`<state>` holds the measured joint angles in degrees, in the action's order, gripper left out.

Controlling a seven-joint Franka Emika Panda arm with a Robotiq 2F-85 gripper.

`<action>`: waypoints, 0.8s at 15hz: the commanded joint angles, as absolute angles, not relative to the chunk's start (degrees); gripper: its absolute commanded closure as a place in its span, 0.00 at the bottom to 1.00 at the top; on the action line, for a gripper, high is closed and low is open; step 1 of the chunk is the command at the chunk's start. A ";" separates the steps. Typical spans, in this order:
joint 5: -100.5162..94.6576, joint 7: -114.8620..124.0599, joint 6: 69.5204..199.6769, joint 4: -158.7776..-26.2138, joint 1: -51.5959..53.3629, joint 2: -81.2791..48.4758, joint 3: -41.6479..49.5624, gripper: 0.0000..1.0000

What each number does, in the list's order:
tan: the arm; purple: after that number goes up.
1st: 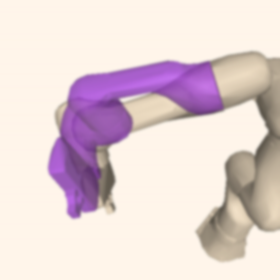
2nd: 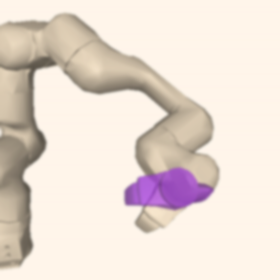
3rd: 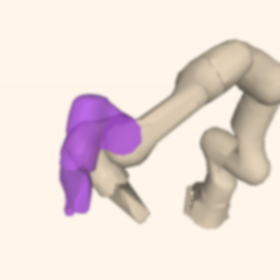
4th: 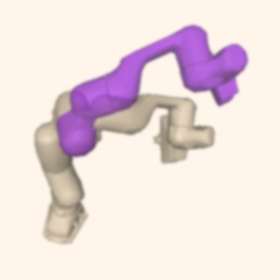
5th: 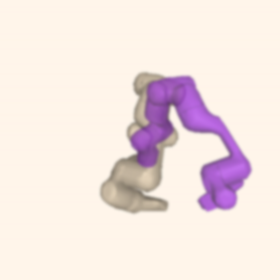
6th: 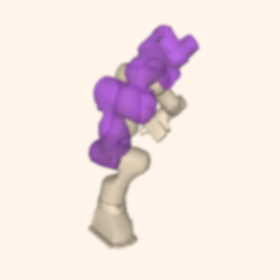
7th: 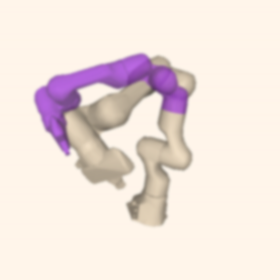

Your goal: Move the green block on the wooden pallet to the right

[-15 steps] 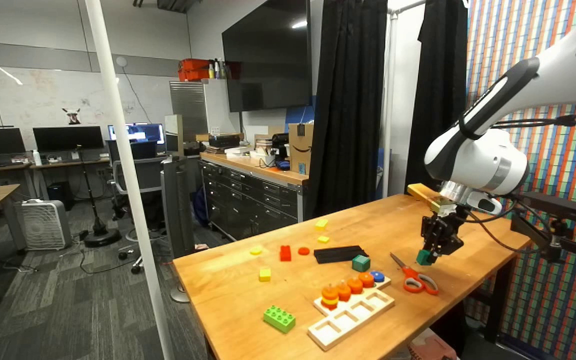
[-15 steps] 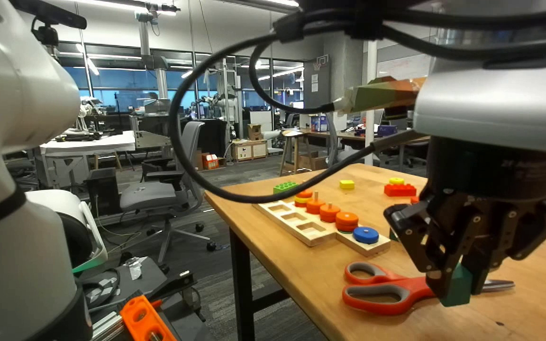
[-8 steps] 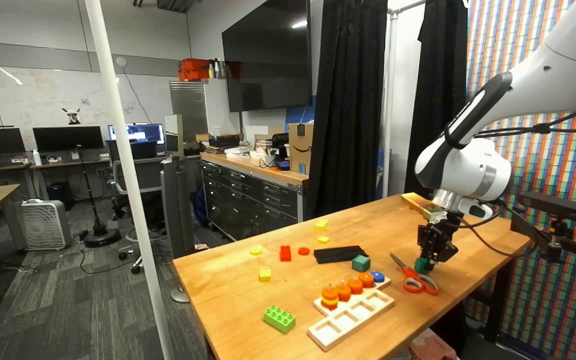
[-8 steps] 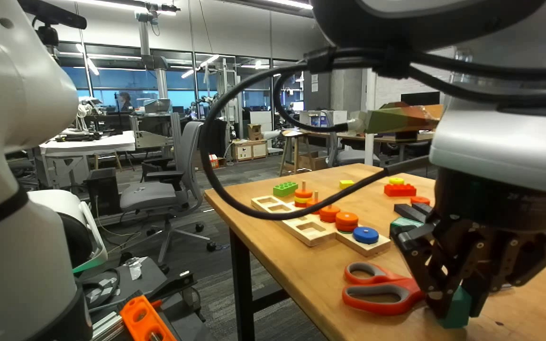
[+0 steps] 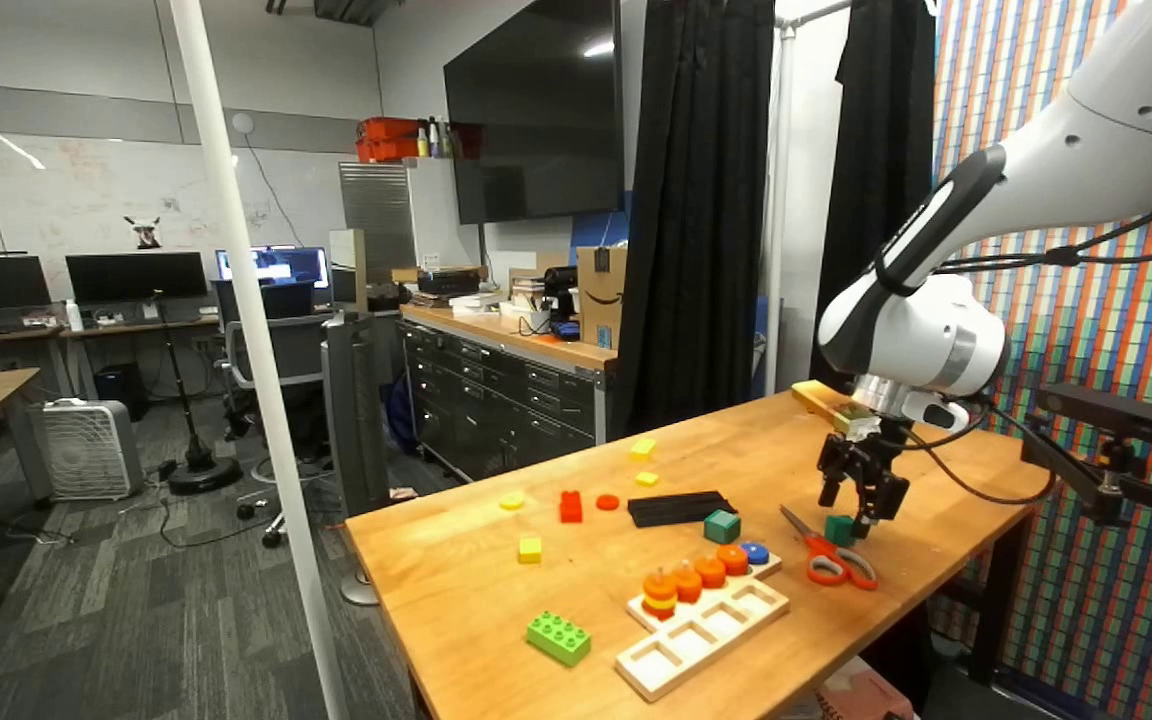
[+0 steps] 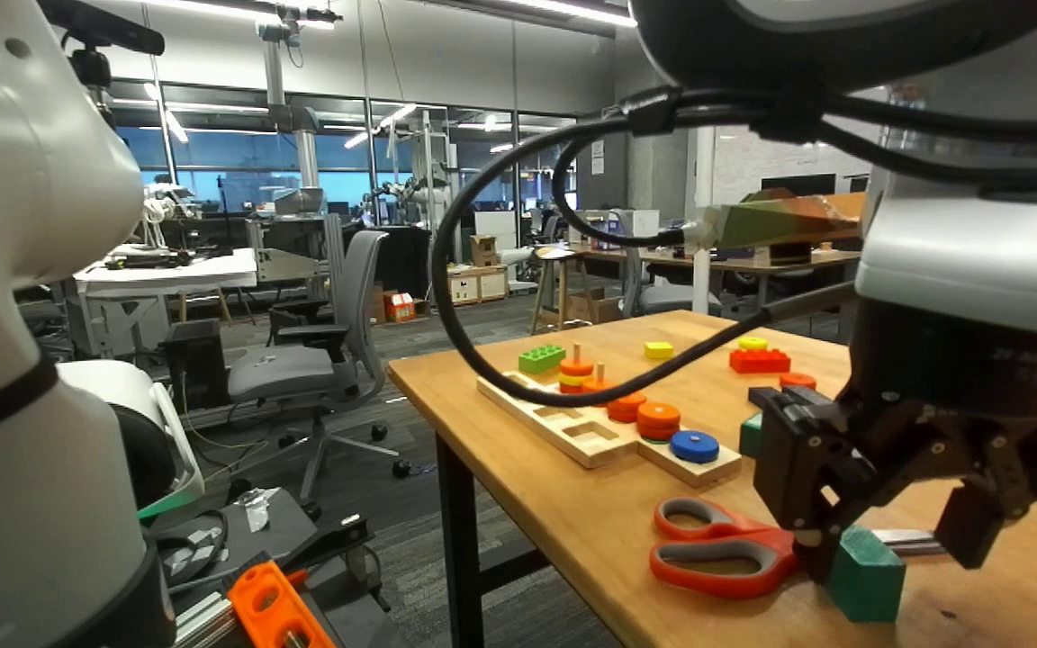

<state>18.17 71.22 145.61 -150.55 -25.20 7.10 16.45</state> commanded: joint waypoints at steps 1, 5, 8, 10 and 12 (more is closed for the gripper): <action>12.57 74.37 143.60 -150.69 -23.26 14.32 14.75 0.00; 5.79 72.74 136.61 -149.76 -20.99 23.57 9.61 0.00; 6.56 70.73 125.77 -146.71 -17.29 29.72 5.80 0.00; 8.06 69.60 117.71 -143.77 -14.12 33.04 3.54 0.00; 9.58 68.93 109.93 -140.47 -10.62 35.74 1.12 0.00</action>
